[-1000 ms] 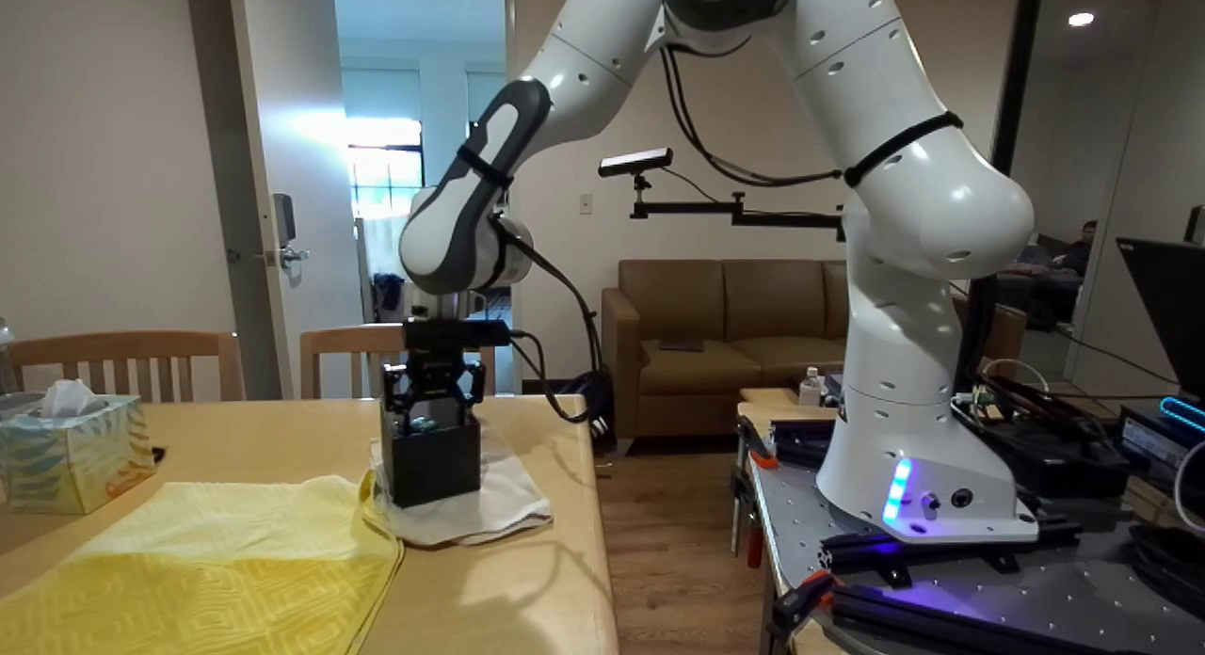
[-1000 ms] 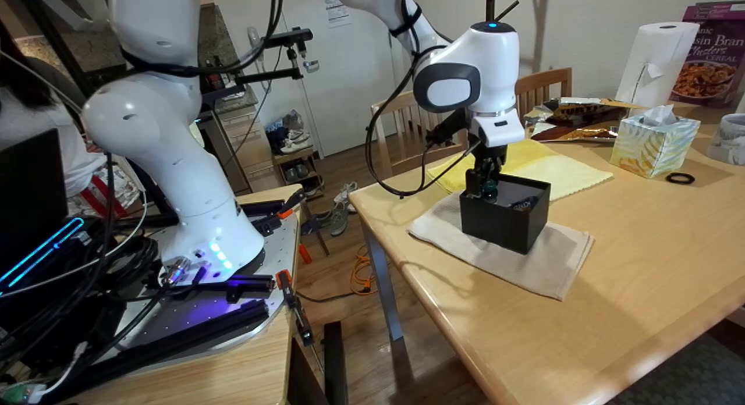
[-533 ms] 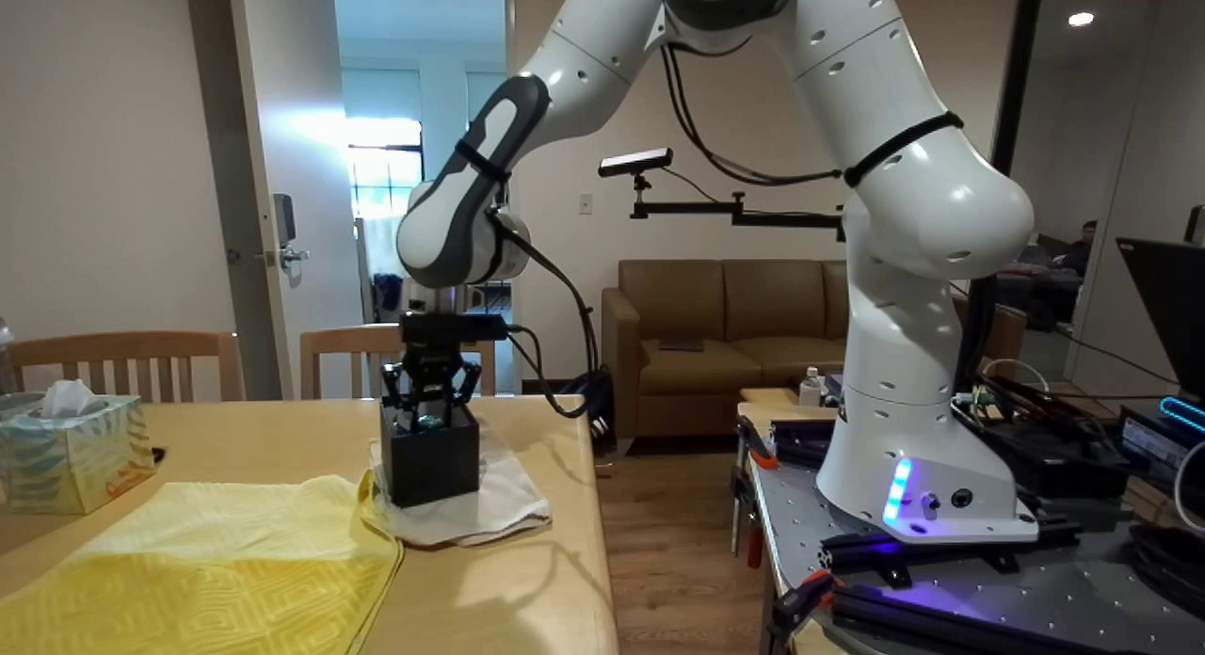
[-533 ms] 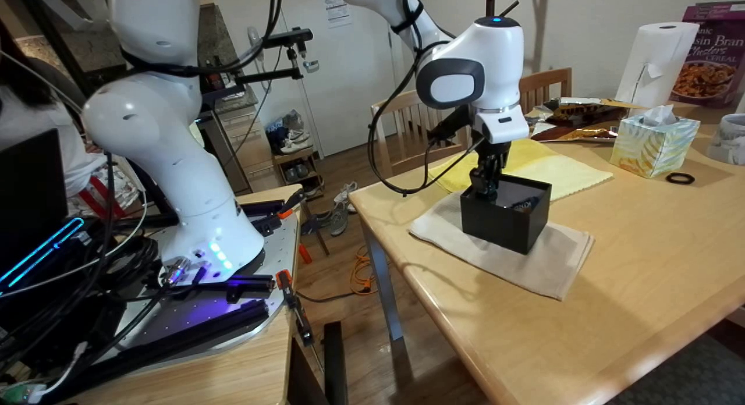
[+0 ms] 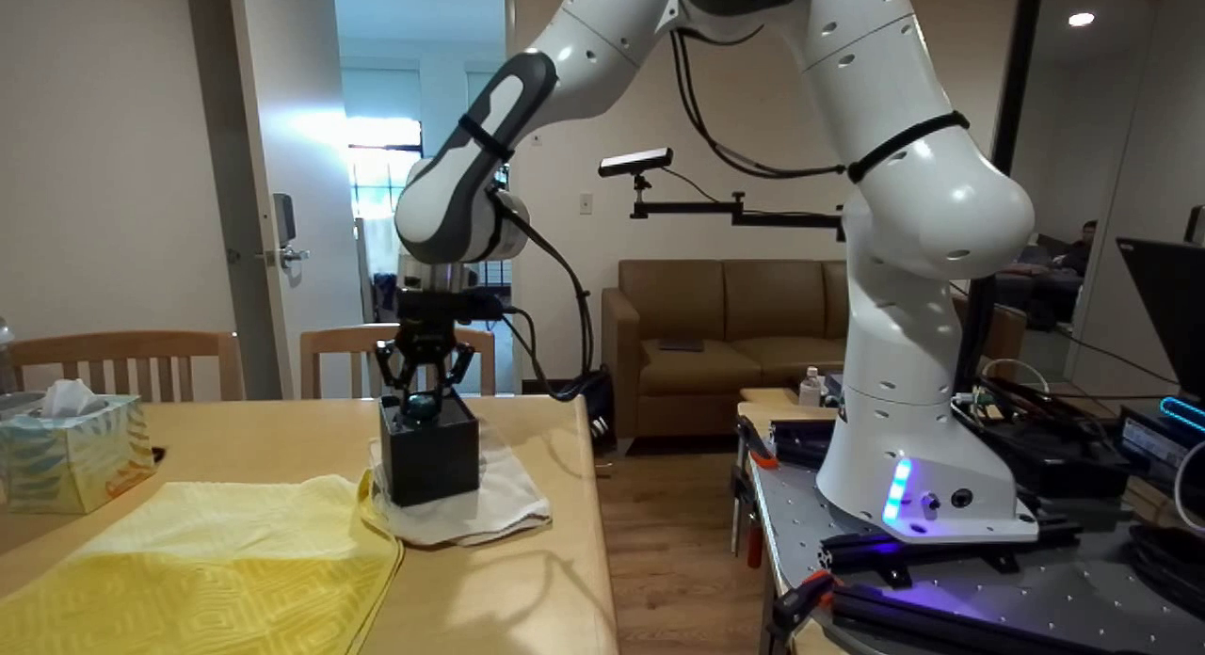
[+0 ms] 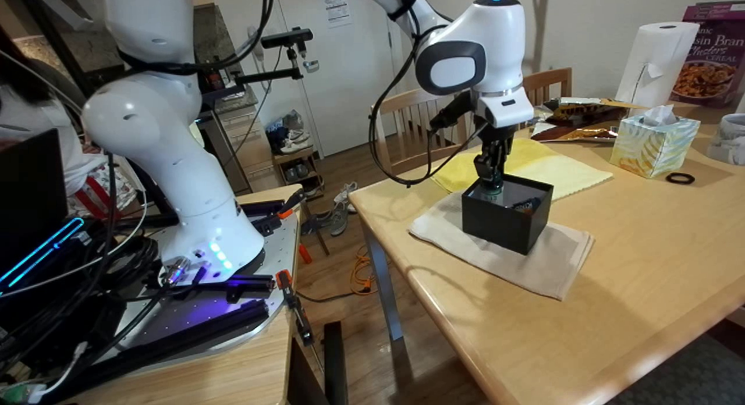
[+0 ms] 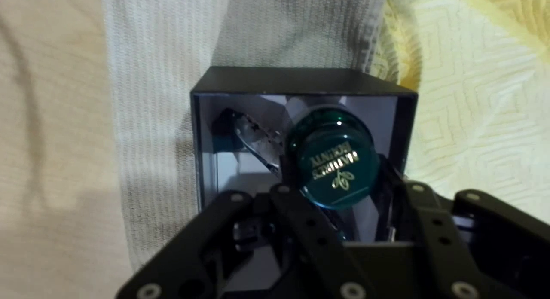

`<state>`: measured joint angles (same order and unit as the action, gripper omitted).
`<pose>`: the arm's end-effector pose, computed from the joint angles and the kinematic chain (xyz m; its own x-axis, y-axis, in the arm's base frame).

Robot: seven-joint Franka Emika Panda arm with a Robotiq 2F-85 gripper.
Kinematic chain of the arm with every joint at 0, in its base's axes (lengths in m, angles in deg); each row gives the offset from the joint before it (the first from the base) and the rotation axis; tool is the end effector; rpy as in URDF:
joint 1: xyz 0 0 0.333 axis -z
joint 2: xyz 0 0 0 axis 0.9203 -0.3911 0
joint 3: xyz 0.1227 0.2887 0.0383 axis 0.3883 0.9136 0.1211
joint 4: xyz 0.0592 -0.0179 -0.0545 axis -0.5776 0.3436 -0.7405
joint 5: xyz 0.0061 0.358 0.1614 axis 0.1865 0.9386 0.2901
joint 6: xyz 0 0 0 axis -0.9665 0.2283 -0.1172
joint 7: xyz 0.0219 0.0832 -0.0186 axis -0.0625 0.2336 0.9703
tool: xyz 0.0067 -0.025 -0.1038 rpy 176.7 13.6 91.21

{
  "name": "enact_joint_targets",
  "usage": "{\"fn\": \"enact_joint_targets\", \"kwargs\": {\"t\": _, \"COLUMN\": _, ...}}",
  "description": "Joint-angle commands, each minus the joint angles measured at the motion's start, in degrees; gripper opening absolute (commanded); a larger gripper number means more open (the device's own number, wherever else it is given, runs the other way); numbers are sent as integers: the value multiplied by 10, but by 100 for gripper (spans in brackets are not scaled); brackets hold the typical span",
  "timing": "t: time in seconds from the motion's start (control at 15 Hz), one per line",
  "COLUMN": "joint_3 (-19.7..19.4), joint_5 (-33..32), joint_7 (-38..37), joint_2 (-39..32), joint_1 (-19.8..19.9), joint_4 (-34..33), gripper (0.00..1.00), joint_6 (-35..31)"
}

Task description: Pick up the bottle in the black box and place it on the table

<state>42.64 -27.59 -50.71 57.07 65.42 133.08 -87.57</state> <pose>0.5995 -0.0465 0.2207 0.6188 -0.7854 -0.0134 -0.7789 -0.6113 -0.1400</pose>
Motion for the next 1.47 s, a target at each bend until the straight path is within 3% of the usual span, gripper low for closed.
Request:
{"fn": "enact_joint_targets", "kwargs": {"t": 0.0, "joint_3": -4, "joint_5": -19, "joint_7": 14, "joint_2": 62, "joint_1": -4, "joint_4": 33, "gripper": 19, "joint_6": 9}}
{"fn": "enact_joint_targets", "kwargs": {"t": 0.47, "joint_3": -6, "joint_5": -76, "joint_7": -6, "joint_2": 156, "joint_1": -16, "joint_4": 79, "gripper": 19, "joint_6": 37}}
{"fn": "enact_joint_targets", "kwargs": {"t": 0.87, "joint_3": 11, "joint_5": -118, "joint_7": -68, "joint_2": 243, "joint_1": -22, "joint_4": 125, "gripper": 19, "joint_6": 54}}
{"fn": "enact_joint_targets", "kwargs": {"t": 1.0, "joint_3": 26, "joint_5": -93, "joint_7": -101, "joint_2": 255, "joint_1": -21, "joint_4": 138, "gripper": 19, "joint_6": 55}}
{"fn": "enact_joint_targets", "kwargs": {"t": 1.4, "joint_3": 71, "joint_5": 87, "joint_7": -142, "joint_2": 249, "joint_1": -26, "joint_4": 193, "gripper": 19, "joint_6": -11}}
